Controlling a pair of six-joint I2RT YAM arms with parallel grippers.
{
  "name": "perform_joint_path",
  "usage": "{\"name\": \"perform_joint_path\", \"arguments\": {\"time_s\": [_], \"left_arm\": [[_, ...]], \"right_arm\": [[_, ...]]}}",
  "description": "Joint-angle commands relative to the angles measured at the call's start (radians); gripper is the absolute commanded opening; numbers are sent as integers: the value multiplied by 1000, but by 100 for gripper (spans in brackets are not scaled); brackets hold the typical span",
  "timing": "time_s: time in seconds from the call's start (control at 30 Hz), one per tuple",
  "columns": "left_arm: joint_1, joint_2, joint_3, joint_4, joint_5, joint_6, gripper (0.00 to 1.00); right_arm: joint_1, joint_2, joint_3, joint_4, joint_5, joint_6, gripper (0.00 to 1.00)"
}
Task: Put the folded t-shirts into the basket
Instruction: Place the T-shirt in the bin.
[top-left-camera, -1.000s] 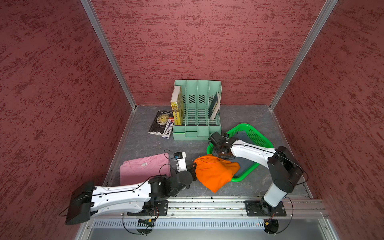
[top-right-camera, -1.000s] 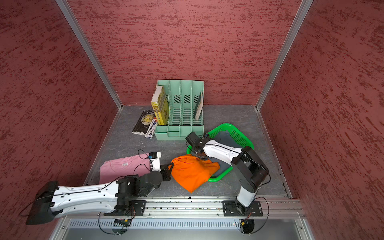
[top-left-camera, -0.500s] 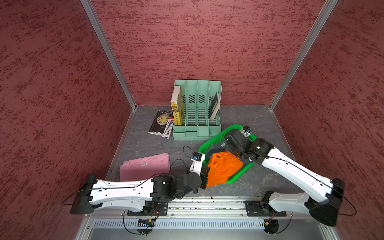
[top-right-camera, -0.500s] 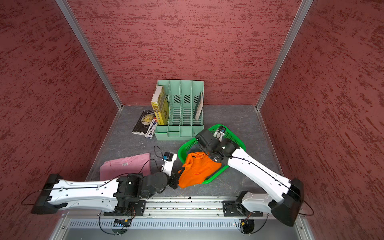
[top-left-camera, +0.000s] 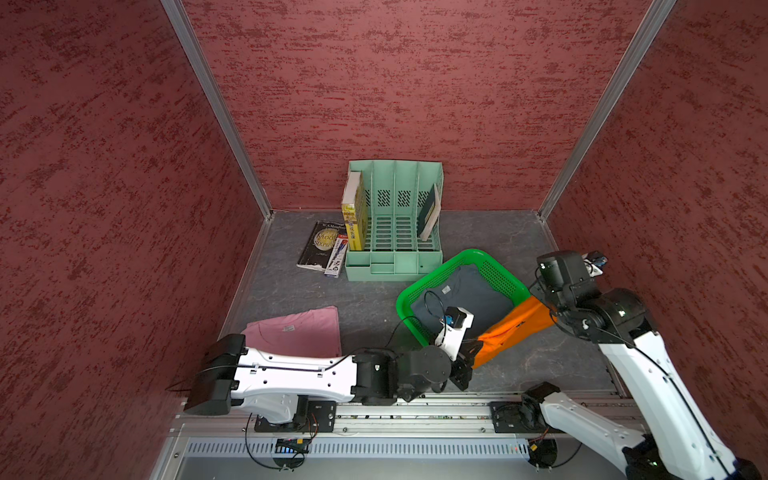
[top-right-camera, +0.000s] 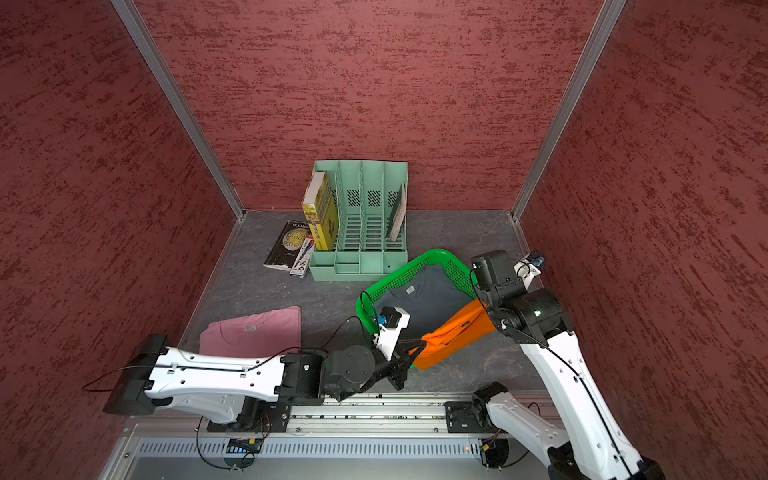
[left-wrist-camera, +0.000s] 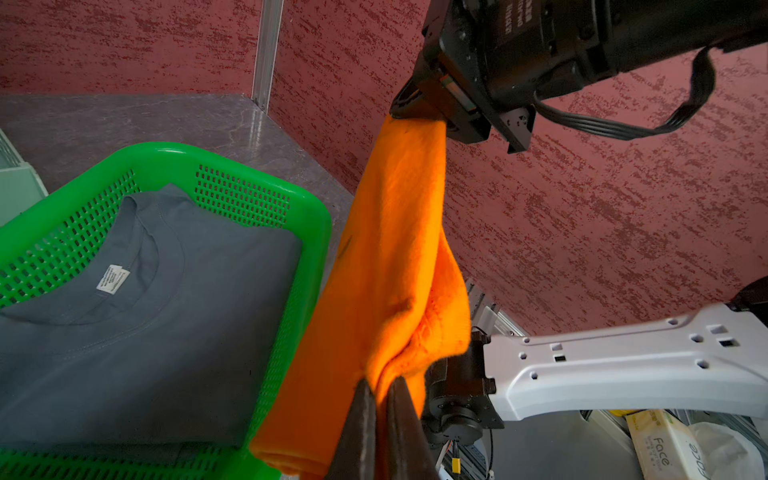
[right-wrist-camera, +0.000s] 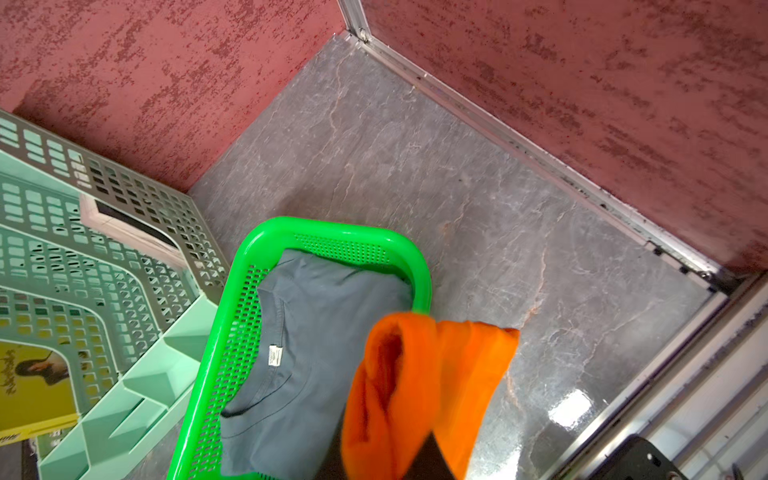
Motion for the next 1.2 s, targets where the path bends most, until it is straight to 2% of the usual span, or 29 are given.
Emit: {"name": "perform_joint_path", "arguments": {"time_s": [0.0,0.1,0.27,0.5,0.63,0.8,0.97,1.17], "left_arm": [[55,14,-31,65,48,-81,0],[135,31,-108,119,119,-174,0],[198,66,-183,149,119,-224,0],[305,124,-268,161,105,-282,0],[318,151,-279,118,52,-263,0],[333,249,-287,105,17,-277,0],[330,312,-293,125,-37,-269,0],[322,291,-280,89,-118,-236,0]], "right_arm": [[-49,54,2,62,-16,-106,0],[-61,104,-77,210,-50,-166,0],[-67,246,-112,411,-108,-235,0],[-66,458,-60,496,-156,-237,0],[-66,559,-80,562,-190,-217,0],[-65,667,-91,624,-226,-200,0],[-66,707,-97,689,-236,-208,0],[-66,704,-88,706,-249,-209,0]]}}
